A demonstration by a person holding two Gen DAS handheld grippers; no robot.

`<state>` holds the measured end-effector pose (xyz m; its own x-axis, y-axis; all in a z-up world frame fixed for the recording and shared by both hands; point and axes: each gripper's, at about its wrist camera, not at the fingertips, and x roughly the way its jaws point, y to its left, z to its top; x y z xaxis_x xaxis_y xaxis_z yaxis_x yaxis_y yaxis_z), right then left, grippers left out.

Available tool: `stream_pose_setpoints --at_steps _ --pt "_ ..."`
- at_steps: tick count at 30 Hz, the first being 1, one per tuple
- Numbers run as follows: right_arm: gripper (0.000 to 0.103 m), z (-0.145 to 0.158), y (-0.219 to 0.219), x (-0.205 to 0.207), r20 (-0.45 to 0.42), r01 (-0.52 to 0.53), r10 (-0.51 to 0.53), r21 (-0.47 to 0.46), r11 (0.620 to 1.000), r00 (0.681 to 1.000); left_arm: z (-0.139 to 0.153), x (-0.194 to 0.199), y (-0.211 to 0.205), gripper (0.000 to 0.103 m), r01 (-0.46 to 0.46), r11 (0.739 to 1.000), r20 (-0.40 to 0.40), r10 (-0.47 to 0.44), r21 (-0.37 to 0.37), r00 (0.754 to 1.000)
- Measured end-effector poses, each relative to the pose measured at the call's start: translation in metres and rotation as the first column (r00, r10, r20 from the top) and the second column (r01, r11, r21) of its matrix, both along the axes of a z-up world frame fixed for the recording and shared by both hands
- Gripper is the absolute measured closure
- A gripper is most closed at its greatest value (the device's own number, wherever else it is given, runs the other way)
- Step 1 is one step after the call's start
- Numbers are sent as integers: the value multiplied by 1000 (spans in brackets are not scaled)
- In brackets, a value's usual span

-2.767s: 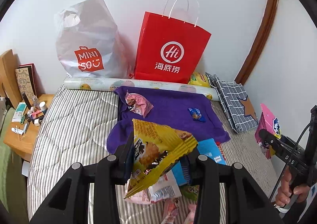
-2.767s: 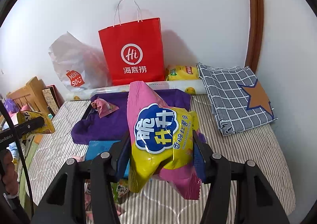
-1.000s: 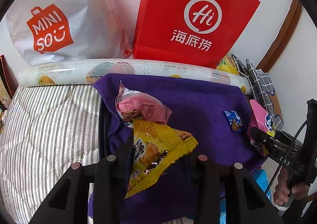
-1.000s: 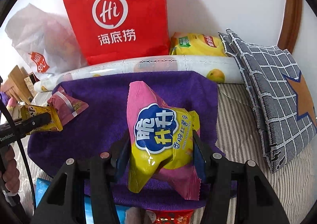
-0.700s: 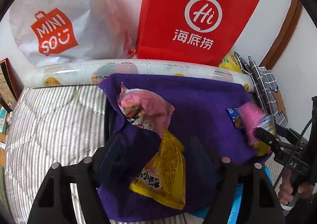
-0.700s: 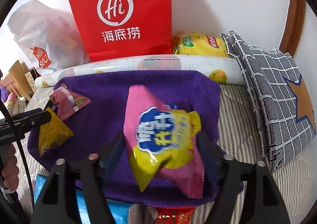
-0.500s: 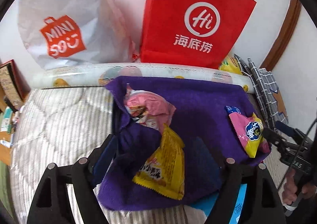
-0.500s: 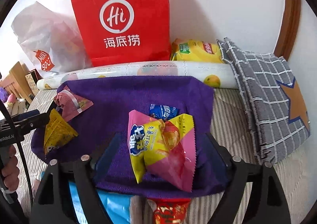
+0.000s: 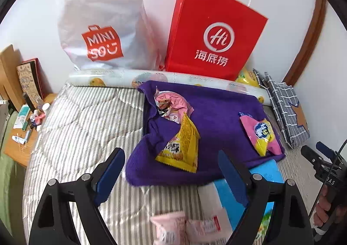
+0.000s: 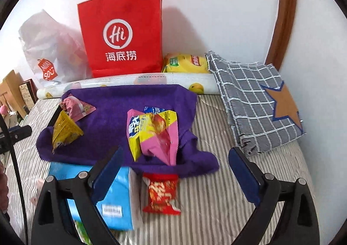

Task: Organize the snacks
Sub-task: 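Open the left tool to drop the yellow packet on the purple towel, then lift both open tools away from the towel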

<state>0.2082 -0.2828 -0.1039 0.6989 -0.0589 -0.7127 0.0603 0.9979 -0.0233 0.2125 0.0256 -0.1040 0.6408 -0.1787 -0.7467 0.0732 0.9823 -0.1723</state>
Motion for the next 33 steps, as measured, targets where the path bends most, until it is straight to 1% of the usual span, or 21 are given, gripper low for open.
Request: stream_pose_setpoints --at_steps 5,10,13,16,19,23,25,29,32,33 --pt "7 9 0 -33 35 -7 7 3 1000 999 11 -33 3 16 -12 999 37 11 34 999" --pt "7 11 -3 -57 41 3 -4 23 1000 999 17 -63 5 16 -25 999 62 23 29 998" --pt "7 10 -6 -71 50 10 -11 28 1000 999 19 -74 5 16 -25 999 63 23 29 998" --pt "7 8 -10 -82 58 16 -19 44 999 998 21 -85 6 16 -42 998 72 38 50 997" --pt "7 5 -19 -89 47 29 -33 83 996 998 19 -90 6 16 -47 997 47 44 61 998" --pt "7 2 -26 -92 32 62 -65 85 994 997 15 -94 7 16 -49 997 39 46 65 998" --pt "7 -1 -30 -93 37 58 -62 94 994 997 11 -94 9 16 -56 995 32 54 77 998" --pt "7 -9 -34 -89 16 65 -67 105 992 998 5 -92 13 16 -63 996 26 61 61 998" --pt "14 -19 -36 -82 -12 58 -57 135 989 998 -1 -89 18 16 -79 996 20 78 49 997" --pt "19 -23 -36 -78 -24 54 -51 147 988 998 -3 -87 20 16 -80 996 16 79 47 997"
